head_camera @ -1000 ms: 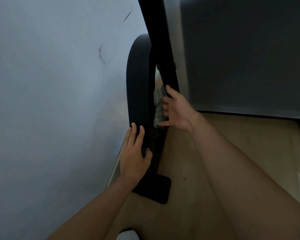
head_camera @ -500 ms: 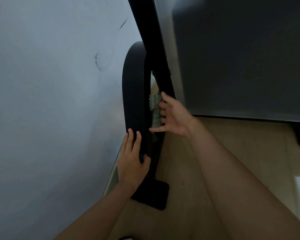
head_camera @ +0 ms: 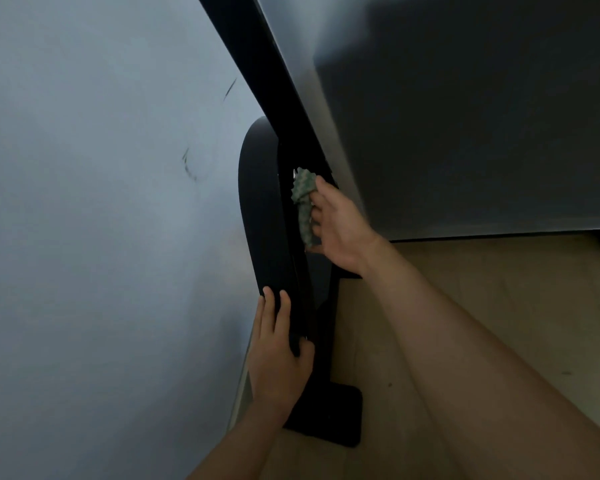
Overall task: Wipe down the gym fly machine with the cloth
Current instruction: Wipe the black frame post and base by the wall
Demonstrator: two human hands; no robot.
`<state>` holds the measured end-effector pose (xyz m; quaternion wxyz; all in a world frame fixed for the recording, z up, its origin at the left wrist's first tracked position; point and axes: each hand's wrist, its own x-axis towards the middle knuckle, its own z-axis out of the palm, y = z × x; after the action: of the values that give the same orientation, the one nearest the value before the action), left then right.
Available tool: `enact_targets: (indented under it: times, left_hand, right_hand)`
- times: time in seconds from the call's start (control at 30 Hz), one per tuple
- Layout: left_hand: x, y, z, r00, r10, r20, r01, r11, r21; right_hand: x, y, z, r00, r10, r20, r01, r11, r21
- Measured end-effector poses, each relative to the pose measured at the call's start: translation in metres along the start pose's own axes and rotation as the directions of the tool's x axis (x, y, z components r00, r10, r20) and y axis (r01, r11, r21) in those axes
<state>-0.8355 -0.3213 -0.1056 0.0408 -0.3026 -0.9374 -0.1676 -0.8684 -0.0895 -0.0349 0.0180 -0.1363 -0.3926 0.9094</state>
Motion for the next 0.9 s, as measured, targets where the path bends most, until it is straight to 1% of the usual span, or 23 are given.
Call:
enact_targets:
  times: [0.07, 0.17, 0.3, 0.4, 0.5, 0.63, 0.73, 0.8, 0.9]
  left_hand:
    - [0.0, 0.0, 0.0, 1.0, 0.003, -0.002, -0.003, 1.0, 0.0]
    - [-0.001, 0.001, 0.001, 1.0, 0.006, -0.006, -0.006, 1.0, -0.005]
    - [-0.001, 0.0, 0.003, 1.0, 0.003, -0.017, -0.003, 1.0, 0.004]
    - [0.0, -0.001, 0.006, 0.999, 0.013, -0.037, -0.013, 1.0, 0.007]
    - [-0.001, -0.003, 0.008, 0.998, 0.015, -0.056, -0.015, 1.0, 0.004]
    - [0.0, -0.003, 0.009, 0.998, 0.002, -0.059, -0.001, 1.0, 0.012]
    - [0.0, -0.005, 0.01, 0.998, 0.02, -0.06, -0.019, 1.0, 0.014]
    - [0.0, -0.006, 0.011, 0.997, 0.028, -0.065, -0.027, 0.999, 0.019]
    - [0.001, -0.006, 0.011, 0.996, 0.031, -0.078, -0.029, 0.999, 0.031]
  right_hand:
    - [-0.004, 0.011, -0.01, 0.996, 0.081, 0.03, -0.079, 0.995, -0.064]
    - [-0.011, 0.037, -0.033, 0.972, 0.231, 0.035, -0.226, 0.967, -0.118]
    - [-0.024, 0.078, -0.054, 0.903, 0.428, 0.024, -0.418, 0.892, -0.174]
    - [-0.03, 0.104, -0.056, 0.862, 0.506, -0.013, -0.499, 0.844, -0.2]
    - [-0.028, 0.104, -0.051, 0.885, 0.466, -0.003, -0.458, 0.867, -0.195]
    - [-0.02, 0.074, -0.04, 0.956, 0.293, 0.018, -0.29, 0.952, -0.097]
    - [-0.016, 0.061, -0.036, 0.977, 0.211, 0.01, -0.21, 0.975, -0.07]
    - [-0.016, 0.066, -0.036, 0.979, 0.205, -0.004, -0.205, 0.977, -0.067]
    - [-0.022, 0.089, -0.044, 0.963, 0.268, -0.027, -0.269, 0.959, -0.089]
